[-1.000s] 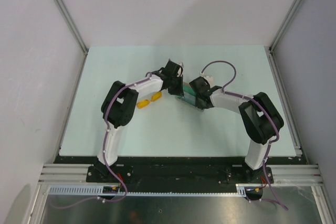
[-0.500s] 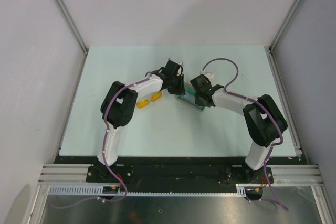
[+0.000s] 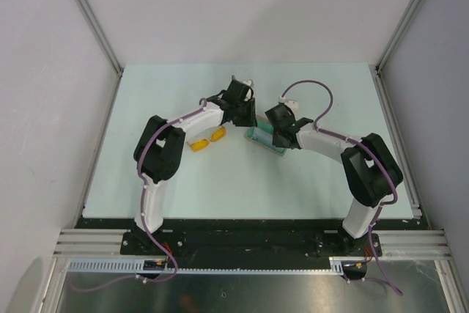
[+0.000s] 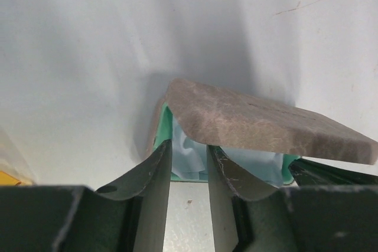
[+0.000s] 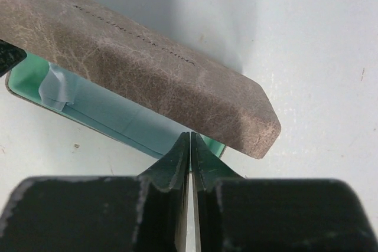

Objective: Organize the sunglasses
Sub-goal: Place the folded cleaning cloth in the sunglasses case, then smooth out the folded cleaning cloth from the sunglasses case.

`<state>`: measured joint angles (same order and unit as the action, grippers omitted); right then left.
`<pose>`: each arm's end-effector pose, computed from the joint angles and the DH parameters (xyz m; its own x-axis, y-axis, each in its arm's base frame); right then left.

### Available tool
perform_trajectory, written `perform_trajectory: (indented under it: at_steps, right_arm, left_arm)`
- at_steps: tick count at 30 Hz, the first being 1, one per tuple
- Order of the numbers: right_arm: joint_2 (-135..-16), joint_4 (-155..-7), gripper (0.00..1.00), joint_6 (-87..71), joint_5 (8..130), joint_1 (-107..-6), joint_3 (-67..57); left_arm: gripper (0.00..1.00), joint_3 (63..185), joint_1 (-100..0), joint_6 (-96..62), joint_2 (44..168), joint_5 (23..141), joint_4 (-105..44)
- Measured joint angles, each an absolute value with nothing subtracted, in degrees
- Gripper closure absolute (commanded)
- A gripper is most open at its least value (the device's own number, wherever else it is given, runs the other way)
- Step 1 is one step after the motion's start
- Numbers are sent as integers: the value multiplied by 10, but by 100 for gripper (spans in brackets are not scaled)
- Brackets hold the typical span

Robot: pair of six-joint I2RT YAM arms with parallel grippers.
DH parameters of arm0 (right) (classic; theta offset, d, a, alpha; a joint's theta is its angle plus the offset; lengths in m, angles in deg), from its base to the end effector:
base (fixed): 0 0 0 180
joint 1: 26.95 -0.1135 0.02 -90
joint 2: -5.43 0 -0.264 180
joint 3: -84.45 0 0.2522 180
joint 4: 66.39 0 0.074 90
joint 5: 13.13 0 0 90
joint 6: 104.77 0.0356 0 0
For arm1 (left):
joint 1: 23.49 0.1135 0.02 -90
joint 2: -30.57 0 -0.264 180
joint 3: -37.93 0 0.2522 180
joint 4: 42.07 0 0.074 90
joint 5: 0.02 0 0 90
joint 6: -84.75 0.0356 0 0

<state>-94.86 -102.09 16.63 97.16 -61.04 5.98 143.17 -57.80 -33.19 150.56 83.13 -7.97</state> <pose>0.3042 0.1910 0.1889 -0.7899 0.0555 -0.6108 0.0469 0.9984 0.0301 0.3840 -0.2672 0.1956 -0.8421 0.0114 -0.5393 0.2603 0.8843 -0.3877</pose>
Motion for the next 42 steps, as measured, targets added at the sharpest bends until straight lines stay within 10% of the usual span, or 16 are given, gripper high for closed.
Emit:
perform_trajectory:
  at_steps: [42]
  right_arm:
    - [-957, -946, 95, 61, 966, -652, 56]
  left_arm:
    - [78, 1339, -583, -354, 1491, 910, -136]
